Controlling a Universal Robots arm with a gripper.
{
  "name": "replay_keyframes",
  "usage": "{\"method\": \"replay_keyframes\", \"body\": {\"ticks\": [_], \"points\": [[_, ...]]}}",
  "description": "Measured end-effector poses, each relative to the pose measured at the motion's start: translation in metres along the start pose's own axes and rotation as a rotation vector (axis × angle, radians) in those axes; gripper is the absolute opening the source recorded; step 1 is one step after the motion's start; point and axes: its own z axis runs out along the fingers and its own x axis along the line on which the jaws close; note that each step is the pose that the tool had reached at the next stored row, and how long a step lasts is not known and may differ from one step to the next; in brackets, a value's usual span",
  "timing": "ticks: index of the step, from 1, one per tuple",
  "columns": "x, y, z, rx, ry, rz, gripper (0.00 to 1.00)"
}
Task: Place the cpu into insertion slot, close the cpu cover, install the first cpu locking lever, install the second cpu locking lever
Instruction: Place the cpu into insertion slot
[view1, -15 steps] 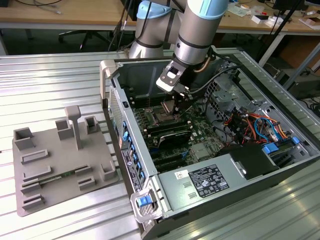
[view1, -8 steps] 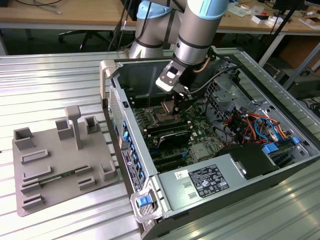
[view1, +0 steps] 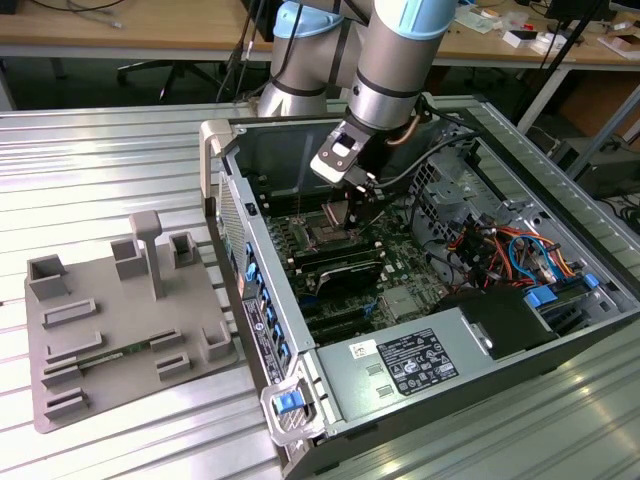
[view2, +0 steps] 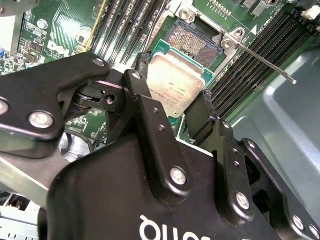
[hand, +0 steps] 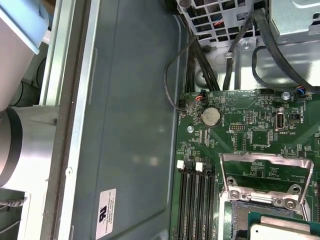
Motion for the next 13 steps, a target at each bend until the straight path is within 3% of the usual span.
{"method": "replay_keyframes", "body": {"ticks": [13], "points": [[0.0, 0.0, 0.0008, 0.0001, -0.0004, 0.037, 0.55]]}}
